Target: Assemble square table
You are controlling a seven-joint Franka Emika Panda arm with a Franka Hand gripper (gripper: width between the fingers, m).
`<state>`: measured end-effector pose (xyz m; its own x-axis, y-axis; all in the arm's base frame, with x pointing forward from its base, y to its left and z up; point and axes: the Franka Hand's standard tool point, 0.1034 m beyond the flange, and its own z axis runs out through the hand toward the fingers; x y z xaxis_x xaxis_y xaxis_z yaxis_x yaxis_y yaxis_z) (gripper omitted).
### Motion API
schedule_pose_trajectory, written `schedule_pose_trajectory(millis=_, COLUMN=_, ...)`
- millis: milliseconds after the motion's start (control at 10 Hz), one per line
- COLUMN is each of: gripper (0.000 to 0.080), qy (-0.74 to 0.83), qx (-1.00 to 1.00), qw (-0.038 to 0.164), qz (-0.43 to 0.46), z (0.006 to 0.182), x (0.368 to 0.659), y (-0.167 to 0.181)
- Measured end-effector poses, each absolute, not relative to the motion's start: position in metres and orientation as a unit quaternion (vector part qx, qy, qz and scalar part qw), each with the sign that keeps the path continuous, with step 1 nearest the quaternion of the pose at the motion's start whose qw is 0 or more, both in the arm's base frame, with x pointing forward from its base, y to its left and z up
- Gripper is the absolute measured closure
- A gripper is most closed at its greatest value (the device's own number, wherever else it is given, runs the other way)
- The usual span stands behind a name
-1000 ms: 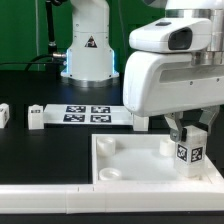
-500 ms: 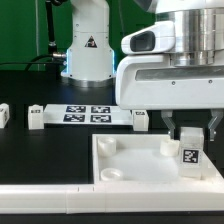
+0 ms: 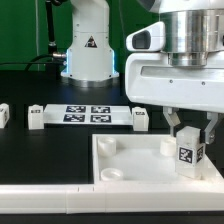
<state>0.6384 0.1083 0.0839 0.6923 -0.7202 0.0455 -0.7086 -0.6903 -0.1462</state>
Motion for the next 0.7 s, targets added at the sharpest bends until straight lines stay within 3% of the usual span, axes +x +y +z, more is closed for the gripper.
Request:
schedule_pose_trajectory(millis=100, gripper=0.0512, qy=0.397, qx=-0.915, qw=0.060, qz=-0.049, z=0.0837, x=0.6384, y=0.1082)
schedule_pose_trajectory(millis=200, gripper=0.0401, qy=0.375, qx=-0.924, qw=0.058, qz=-0.050, z=0.0836, x=0.6383, y=0.1084)
schedule_pose_trajectory(millis=300, gripper=0.0401, qy=0.352, qx=-0.933, qw=0.057, qz=-0.051, z=0.0845, x=0.6386, y=0.1093)
schedule_pose_trajectory(millis=400, gripper=0.0224, qy=0.295, qx=-0.952, qw=0.055, qz=-0.057, z=0.0845, x=0.6392, y=0.1104)
schedule_pose_trajectory(millis=500, gripper=0.0166, qy=0.223, qx=-0.971, qw=0.051, qz=-0.065, z=0.0832, x=0.6394, y=0.1096)
schedule_pose_trajectory(millis=700, gripper=0.0152, qy=0.169, qx=-0.982, qw=0.047, qz=-0.067, z=0.0830, x=0.6393, y=0.1090)
